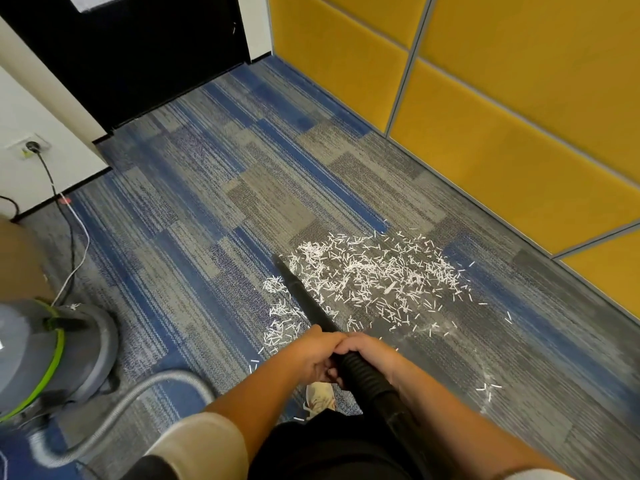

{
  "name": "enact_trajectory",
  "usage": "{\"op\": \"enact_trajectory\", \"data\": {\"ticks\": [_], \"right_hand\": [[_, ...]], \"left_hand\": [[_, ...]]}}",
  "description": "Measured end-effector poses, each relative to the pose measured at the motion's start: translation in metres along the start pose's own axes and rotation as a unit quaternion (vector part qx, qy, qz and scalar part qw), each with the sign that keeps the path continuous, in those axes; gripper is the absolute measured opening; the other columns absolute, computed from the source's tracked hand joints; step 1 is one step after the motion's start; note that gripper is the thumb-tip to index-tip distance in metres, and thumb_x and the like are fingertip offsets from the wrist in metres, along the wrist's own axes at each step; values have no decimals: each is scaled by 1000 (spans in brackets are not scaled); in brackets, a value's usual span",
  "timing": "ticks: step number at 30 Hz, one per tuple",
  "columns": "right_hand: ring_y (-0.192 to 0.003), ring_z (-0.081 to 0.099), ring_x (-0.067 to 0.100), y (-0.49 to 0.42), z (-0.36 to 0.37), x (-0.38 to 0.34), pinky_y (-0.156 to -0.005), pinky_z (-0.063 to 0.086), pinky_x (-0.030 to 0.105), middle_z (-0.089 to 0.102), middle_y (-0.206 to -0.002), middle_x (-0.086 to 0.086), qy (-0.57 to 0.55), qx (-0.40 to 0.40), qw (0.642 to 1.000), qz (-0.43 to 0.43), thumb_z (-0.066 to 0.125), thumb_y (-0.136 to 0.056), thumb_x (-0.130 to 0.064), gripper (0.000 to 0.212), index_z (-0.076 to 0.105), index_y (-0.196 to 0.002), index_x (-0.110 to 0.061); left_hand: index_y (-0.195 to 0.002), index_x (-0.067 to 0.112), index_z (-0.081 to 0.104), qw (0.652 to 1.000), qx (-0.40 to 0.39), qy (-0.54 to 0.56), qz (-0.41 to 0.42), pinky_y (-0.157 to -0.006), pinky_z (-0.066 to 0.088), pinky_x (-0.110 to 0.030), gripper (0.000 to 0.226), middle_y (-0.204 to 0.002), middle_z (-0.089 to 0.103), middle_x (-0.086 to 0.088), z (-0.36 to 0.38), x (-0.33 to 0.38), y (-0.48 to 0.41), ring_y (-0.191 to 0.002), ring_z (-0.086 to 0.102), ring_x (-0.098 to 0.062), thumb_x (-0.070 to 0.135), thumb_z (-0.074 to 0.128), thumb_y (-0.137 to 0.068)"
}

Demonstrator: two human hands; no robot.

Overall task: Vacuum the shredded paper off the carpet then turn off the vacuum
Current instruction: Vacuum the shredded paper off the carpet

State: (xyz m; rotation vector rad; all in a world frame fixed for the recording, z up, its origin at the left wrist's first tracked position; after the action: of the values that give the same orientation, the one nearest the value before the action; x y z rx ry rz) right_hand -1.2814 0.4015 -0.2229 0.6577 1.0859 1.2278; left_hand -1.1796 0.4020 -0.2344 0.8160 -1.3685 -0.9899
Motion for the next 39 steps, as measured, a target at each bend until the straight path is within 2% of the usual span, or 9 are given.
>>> {"op": "enact_trajectory", "data": {"ticks": [4,9,13,17,19,22,27,32,39], "right_hand": [[-40,56,18,9,-2,-3,-39,47,22,55,-56,14,1,11,1000,-1,38,-87,1,19,51,-74,2],[-39,55,22,21,-10,-5,-37,48,25,52,-60,18,-11,40,998,-37,40,-86,8,13,46,-80,-1],[-41,56,23,22,-9,2,-38,49,26,53,-62,18,-4,35,999,-35,41,-85,8,12,46,-87,-2],[-41,56,23,18,0,11,-38,48,25,53,-65,19,1,30,999,-19,42,-86,7,10,48,-83,0],[-42,56,21,16,6,17,-38,47,24,53,-64,17,10,18,1000,-7,40,-87,5,10,47,-82,-1],[-42,56,21,16,11,23,-39,48,24,54,-63,17,13,18,1000,3,40,-88,4,10,46,-85,-3],[-41,55,20,23,8,27,-39,48,24,53,-62,16,10,22,1000,-11,38,-87,5,13,47,-80,-1],[-41,55,22,30,-5,24,-37,48,25,52,-66,20,-19,52,997,-51,41,-86,8,12,49,-83,0],[-41,55,24,34,-24,21,-38,50,28,53,-65,20,-42,71,994,-71,42,-86,9,11,46,-87,-1]], "left_hand": [[-114,4,36,1000,-18,-8,0,-47,43,-30,31,-68,50,-13,5,4,2,-43,44,-17,17,55,-93],[-105,2,39,999,-38,-35,9,-43,45,-26,17,-59,47,-9,17,11,7,-38,44,-14,11,49,-94],[-109,-3,44,998,-48,-44,2,-42,45,-26,21,-56,46,-8,18,3,9,-36,44,-13,11,49,-94],[-95,-2,45,998,-40,-44,1,-43,46,-27,15,-44,44,-4,7,-6,19,-37,44,-15,12,48,-95],[-96,-4,46,998,-38,-43,-4,-42,48,-27,17,-42,43,-3,2,-11,23,-36,44,-15,13,48,-95],[-103,-6,46,998,-39,-41,-9,-41,48,-26,22,-43,45,-4,-3,-19,25,-36,45,-15,14,49,-95],[-98,-3,46,998,-41,-54,-5,-44,47,-28,18,-50,43,-6,4,-22,26,-37,44,-15,14,48,-94],[-113,-2,43,997,-48,-62,9,-40,46,-25,27,-54,48,-6,17,-12,23,-33,46,-11,15,52,-94],[-97,3,44,994,-71,-78,12,-37,46,-22,12,-59,49,-7,36,4,25,-30,47,-8,12,51,-96]]}}
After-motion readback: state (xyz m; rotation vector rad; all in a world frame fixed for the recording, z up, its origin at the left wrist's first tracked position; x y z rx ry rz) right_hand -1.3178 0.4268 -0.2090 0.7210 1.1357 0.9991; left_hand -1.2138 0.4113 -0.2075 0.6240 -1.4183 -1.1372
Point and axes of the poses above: each hand's wrist, its own y-axis away from the middle knuckle, its own z-axis out of the palm, x = y × z, the point moved 2 cm from there along -y, towards the middle knuckle
